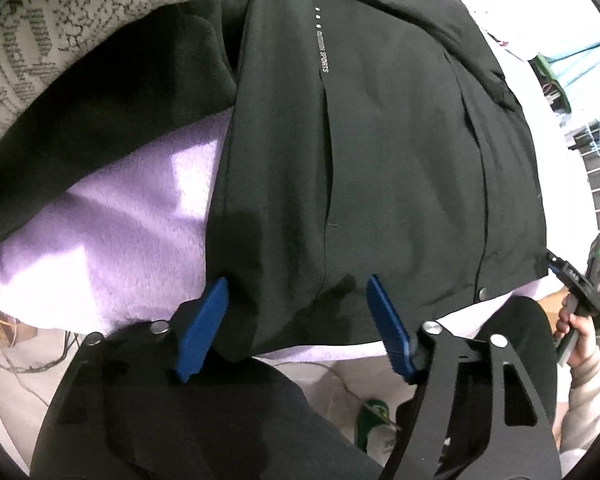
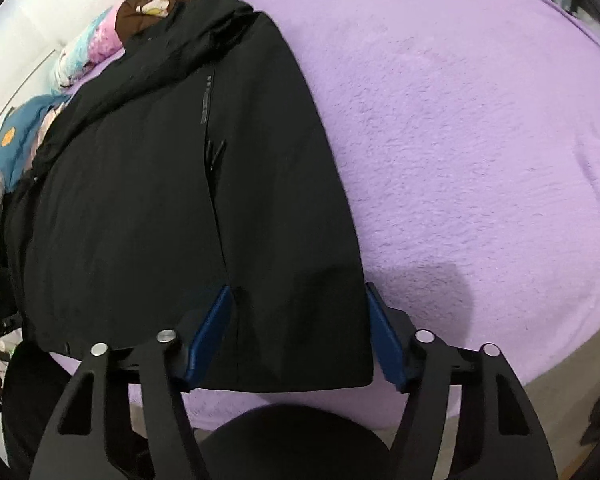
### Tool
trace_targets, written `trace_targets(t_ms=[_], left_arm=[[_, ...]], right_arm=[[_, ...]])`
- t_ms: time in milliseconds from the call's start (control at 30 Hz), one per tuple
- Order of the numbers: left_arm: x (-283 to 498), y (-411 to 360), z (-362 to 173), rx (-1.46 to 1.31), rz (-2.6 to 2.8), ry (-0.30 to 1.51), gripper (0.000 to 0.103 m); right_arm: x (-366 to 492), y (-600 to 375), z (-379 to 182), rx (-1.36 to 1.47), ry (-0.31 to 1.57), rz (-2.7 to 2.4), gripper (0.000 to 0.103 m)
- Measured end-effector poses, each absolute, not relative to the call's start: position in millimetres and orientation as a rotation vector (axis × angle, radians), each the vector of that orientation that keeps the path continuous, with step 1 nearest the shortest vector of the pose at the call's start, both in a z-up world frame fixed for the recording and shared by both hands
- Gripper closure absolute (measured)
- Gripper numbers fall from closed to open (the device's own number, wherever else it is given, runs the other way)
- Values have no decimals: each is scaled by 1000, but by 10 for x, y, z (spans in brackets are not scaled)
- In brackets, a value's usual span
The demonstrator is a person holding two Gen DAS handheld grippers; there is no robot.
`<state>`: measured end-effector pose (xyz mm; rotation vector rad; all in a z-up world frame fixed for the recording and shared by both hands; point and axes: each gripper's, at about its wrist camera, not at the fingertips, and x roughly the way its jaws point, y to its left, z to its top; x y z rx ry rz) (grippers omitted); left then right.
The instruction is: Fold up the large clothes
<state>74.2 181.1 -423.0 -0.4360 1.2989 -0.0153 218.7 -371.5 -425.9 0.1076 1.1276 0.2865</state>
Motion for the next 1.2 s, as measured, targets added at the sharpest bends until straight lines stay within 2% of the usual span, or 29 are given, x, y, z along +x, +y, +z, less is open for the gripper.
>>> trace_targets(t_ms=[133, 233, 300, 333, 433, 633, 967, 1200], left_arm=[[733, 1810, -4241, -434, -10, 1303, 56], [723, 1811, -4240, -433, -7, 1302, 67], [721, 1795, -4226, -440, -14, 1296, 85], [719, 1796, -4221, -448, -21, 1294, 85], [708, 1795, -4187, -475, -32, 1289, 91], [637, 1811, -4010, -535, -67, 1253, 98], [514, 1686, -3429, -504, -116, 1135, 100], [448, 1727, -3208, -508, -94, 1109, 101]], right_arm=[[2159, -3764, -4266, 140, 1135, 280, 67], [2147, -3817, -4293, 184, 1143, 283, 82], [2127, -3841, -4295, 195, 1142, 286, 89], [2119, -3844, -4283, 199, 1138, 291, 92], [2100, -3882, -4254, 237, 1125, 315, 96], [2084, -3906, -4026, 298, 1075, 363, 98], [1932, -3848, -3422, 268, 957, 432, 99], [1879, -3864, -3105, 263, 910, 466, 99]])
